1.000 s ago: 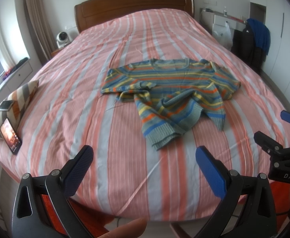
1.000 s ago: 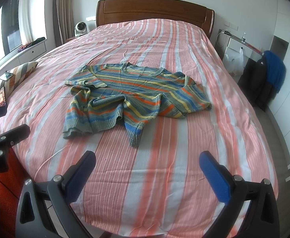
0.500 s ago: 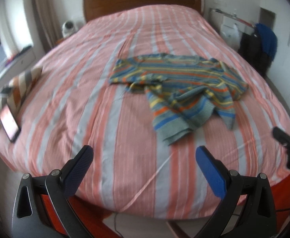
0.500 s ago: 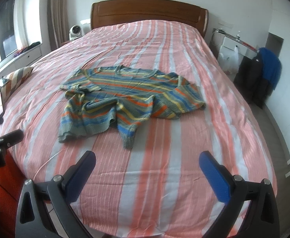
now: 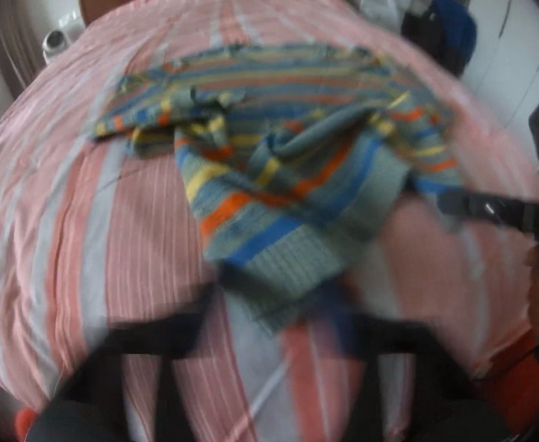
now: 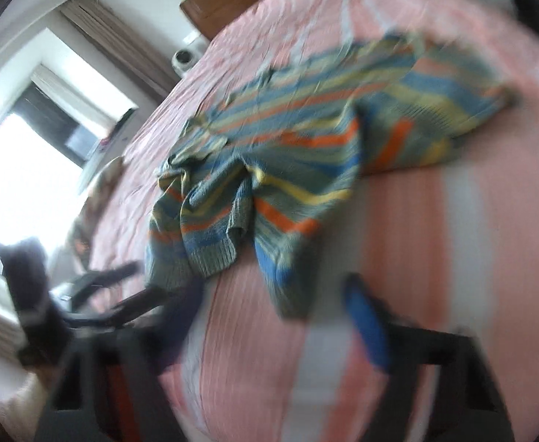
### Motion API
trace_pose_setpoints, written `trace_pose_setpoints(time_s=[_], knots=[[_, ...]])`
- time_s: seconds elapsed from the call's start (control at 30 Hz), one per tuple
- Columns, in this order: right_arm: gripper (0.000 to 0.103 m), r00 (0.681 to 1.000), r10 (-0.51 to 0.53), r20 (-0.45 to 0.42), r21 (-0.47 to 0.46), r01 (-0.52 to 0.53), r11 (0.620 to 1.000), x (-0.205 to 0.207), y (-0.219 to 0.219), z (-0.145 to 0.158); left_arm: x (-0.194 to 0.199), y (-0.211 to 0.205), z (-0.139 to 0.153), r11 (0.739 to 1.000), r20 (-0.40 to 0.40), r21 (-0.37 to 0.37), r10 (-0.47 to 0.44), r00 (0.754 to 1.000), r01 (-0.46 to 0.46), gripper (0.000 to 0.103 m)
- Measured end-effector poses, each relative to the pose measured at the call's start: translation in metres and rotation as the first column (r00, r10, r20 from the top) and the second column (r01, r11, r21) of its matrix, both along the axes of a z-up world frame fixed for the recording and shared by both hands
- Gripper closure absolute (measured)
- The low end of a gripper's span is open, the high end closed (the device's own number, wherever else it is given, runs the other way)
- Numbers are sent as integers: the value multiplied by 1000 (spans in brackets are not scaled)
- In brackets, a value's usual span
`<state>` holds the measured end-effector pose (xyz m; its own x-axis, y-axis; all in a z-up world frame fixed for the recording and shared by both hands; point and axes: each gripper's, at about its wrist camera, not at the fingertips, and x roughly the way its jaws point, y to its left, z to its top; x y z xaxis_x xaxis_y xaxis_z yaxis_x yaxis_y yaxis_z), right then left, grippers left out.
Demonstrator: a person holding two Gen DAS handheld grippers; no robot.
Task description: Fold small clothes
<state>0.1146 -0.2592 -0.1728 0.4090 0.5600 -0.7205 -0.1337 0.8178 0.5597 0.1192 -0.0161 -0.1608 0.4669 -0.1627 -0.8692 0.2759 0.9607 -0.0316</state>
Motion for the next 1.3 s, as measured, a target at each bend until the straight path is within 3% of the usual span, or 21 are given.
trace_pose_setpoints(time_s=[0.03,0.13,0.23,0.3,0.37,0.53,0.57,0.6,0.63,0.7,0.77,0.83,0.9,0.97,1.0,1.03,1.07,1.1,1.17,1.3], knots=[[99,1000,-12,-6,6,12,1000,5,-2,-4,1,13,2,998,-24,-60,32,999,-34,100],[99,1000,-11,24,61,10,998,-9,-16,20,-22,61,32,970,-32,-232,73,997,-78,101],[99,996,64,60,72,-68,995,-56,-37,68,-59,103,60,949,-45,-309,55,997,-66,101],[99,996,85,33,59,-87,994,-86,-49,82,-83,117,68,948,-49,-313,44,998,-57,101],[99,995,96,-16,30,-96,995,-112,-56,79,-97,117,59,953,-90,-298,32,995,-58,100],[99,984,33,-177,-165,-63,984,-137,-58,12,-106,114,8,983,-206,-151,70,976,-103,96],[98,982,23,-185,-190,-59,980,-139,-58,2,-109,118,7,981,-214,-154,81,974,-115,92],[96,982,7,-190,-190,-44,981,-140,-60,-5,-111,122,9,979,-214,-164,89,973,-125,76],[94,981,-11,-194,-174,-23,984,-141,-63,-7,-116,128,16,973,-196,-186,102,975,-139,49],[83,983,-25,-184,-158,-4,987,-141,-67,-3,-124,135,29,964,-132,-214,129,983,-155,22],[53,986,-27,-162,-141,4,990,-142,-71,4,-123,131,41,961,-79,-237,124,989,-139,19],[48,989,-18,-146,-112,2,994,-139,-68,8,-114,112,39,970,-61,-222,86,994,-98,19],[48,988,-6,-154,-114,-12,993,-133,-65,4,-108,79,30,989,-33,-138,40,999,-44,19],[48,983,4,-183,-137,-29,990,-123,-56,-8,-97,55,14,1000,-12,-14,-5,1000,5,24],[49,981,4,-192,-141,-31,990,-126,-57,-14,-95,50,5,999,-23,37,-15,1000,16,47],[68,980,7,-201,-137,-35,990,-124,-56,-19,-89,48,-9,996,-56,84,-3,998,8,93],[98,979,9,-202,-139,-38,990,-124,-57,-20,-83,54,-18,995,-92,91,35,995,-26,98],[100,979,9,-203,-139,-38,989,-126,-57,-19,-82,69,-14,998,-118,3,67,991,-67,99],[100,983,6,-184,-113,-27,993,-133,-68,-3,-87,99,4,985,-143,-96,131,981,-145,101],[100,985,0,-171,-156,-27,987,-153,-86,38,-111,162,33,926,-190,-272,215,958,-262,101]])
